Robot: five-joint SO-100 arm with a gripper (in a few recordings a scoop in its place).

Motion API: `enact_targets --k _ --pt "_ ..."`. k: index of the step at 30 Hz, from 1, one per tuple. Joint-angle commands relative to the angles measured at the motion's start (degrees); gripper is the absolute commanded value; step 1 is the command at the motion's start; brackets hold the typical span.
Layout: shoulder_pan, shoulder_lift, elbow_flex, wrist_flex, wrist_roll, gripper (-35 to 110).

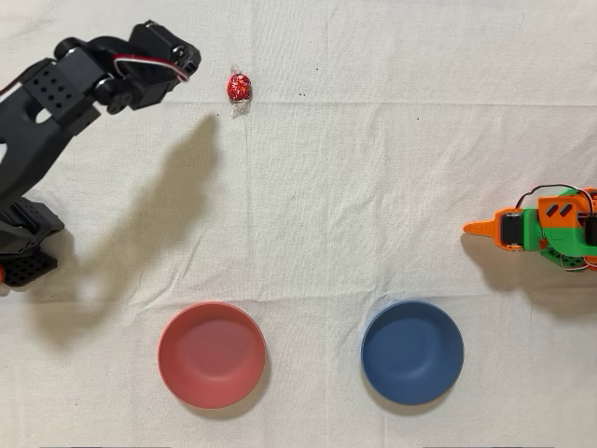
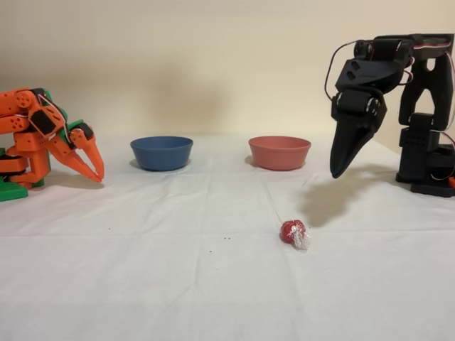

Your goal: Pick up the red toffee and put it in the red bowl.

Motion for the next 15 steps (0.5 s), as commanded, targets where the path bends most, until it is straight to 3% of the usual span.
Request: enact_targets --k 1,15 --pt "-0.2 -0.6 -4.7 -1.1 -1.1 1" --pt "4.4 -11.7 -12.0 -3.3 -1.1 1"
